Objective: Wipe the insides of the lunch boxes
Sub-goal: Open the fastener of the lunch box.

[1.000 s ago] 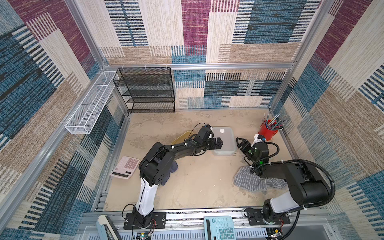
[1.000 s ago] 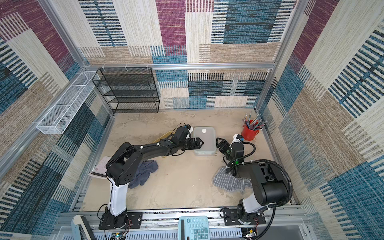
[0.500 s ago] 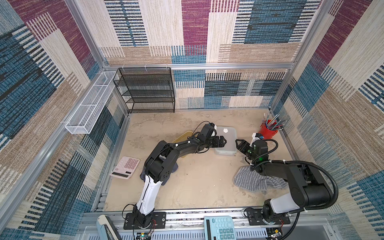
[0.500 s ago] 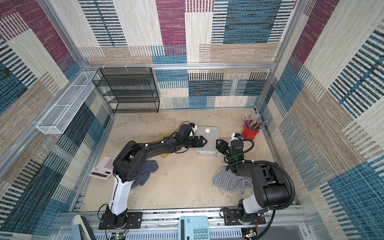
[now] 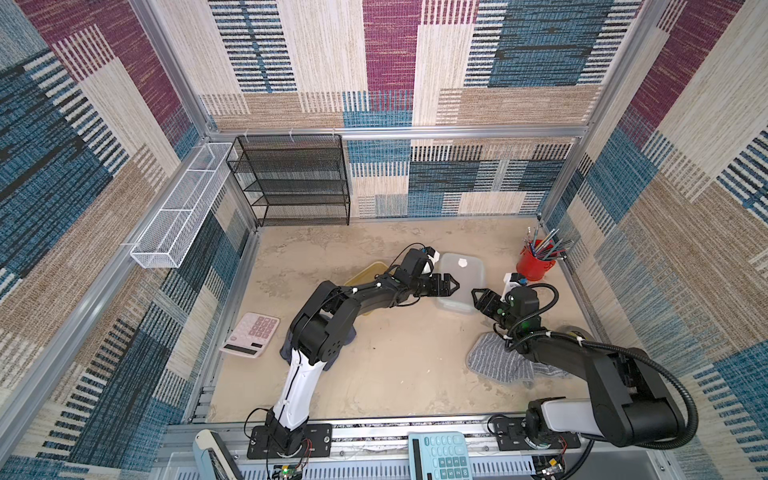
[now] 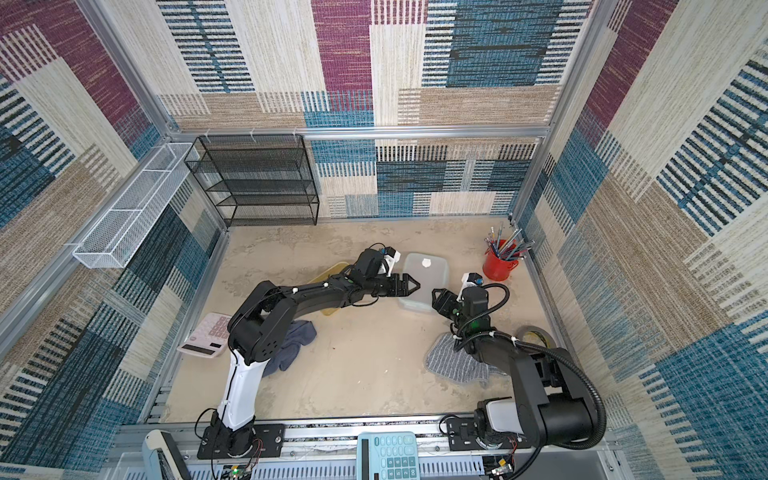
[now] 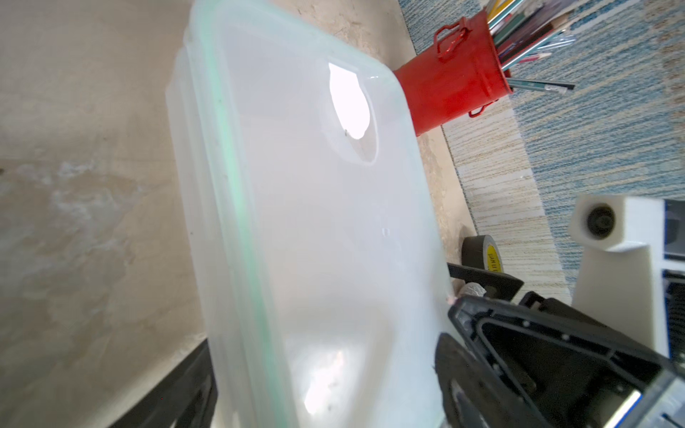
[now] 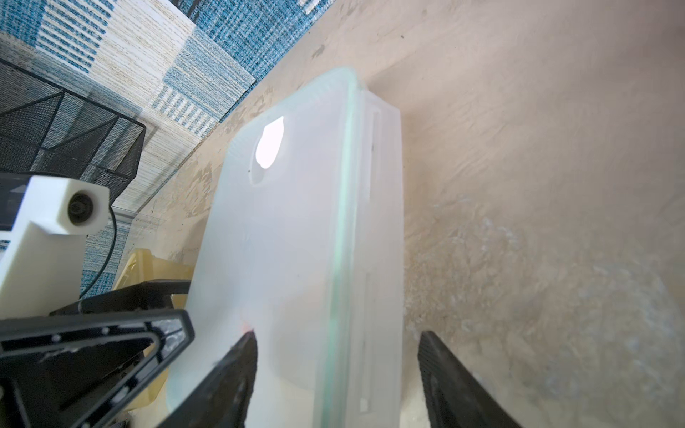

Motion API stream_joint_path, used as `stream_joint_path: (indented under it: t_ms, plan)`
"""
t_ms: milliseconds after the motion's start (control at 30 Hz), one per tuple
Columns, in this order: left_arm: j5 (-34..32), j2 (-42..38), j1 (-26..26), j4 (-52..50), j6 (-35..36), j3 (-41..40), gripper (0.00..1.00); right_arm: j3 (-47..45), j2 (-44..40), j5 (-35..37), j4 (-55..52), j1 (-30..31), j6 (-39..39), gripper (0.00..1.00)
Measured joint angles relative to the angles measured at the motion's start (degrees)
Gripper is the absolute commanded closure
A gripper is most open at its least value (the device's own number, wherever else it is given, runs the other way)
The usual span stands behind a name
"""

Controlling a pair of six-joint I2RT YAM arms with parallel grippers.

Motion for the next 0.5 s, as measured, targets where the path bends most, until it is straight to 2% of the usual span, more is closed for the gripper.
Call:
stream_joint_path:
  t_ms: [100, 200, 367, 500]
  plan:
    - [-0.2, -0.7, 0.0, 0.0, 0.0, -1.3, 0.07, 0.0, -2.6, 2.0, -3.3, 0.0, -0.8, 0.21]
    - [-2.4, -3.9, 0.2, 1.3, -0.4, -6.1, 0.05, 1.0, -5.0, 4.8, -6.8, 0.0, -2.4, 0.20]
    - [-6.6, -8.2, 0.0, 7.3, -3.3, -13.0, 0.01, 4.1, -7.1, 7.6, -8.0, 0.0, -6.3, 0.22]
    - [-9.6, -9.8, -0.3, 14.5, -7.3, -17.8, 0.00, 5.3, -6.3, 7.0, -6.1, 0.0, -8.9, 0.24]
